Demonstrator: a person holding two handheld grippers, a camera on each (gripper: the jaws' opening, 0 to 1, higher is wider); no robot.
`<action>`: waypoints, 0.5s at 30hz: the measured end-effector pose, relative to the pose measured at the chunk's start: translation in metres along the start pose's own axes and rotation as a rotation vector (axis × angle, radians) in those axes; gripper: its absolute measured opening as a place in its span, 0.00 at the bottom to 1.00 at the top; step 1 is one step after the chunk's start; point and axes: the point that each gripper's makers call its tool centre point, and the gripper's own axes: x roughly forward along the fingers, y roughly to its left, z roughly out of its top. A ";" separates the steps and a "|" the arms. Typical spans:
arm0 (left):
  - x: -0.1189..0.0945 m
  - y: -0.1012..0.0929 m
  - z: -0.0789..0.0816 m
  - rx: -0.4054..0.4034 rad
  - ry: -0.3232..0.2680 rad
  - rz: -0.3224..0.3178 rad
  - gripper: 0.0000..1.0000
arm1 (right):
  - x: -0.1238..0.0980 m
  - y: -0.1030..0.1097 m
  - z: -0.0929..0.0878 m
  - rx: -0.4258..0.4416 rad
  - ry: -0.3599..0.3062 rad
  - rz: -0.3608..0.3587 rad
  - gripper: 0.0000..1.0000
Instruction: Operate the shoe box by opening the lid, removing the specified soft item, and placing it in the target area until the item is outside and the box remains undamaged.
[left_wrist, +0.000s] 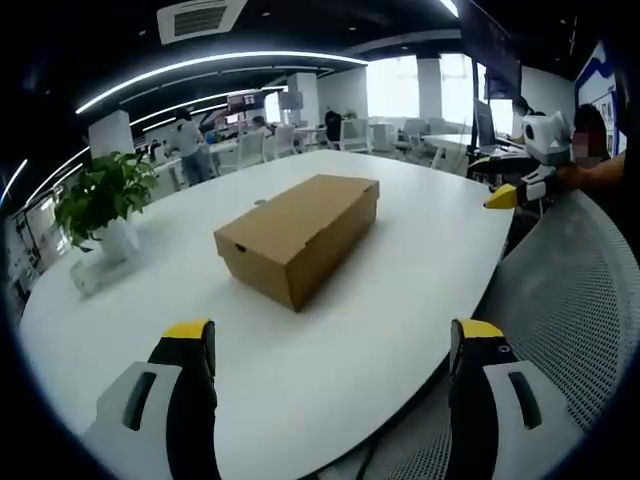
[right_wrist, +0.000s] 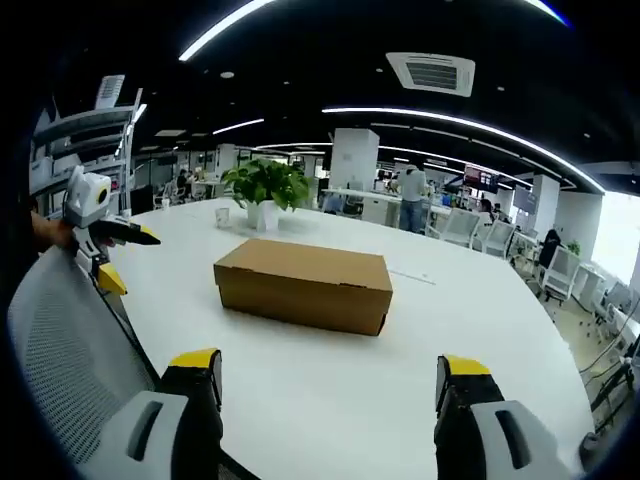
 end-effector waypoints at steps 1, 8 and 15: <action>0.000 0.000 0.000 0.000 0.000 0.001 0.97 | 0.000 0.000 0.000 0.000 0.001 0.000 0.88; 0.000 0.001 -0.001 -0.003 0.002 0.000 0.97 | 0.001 0.000 -0.001 0.002 0.003 0.000 0.88; 0.001 0.002 -0.001 -0.007 0.003 0.003 0.97 | 0.001 0.000 -0.001 0.004 0.003 0.000 0.87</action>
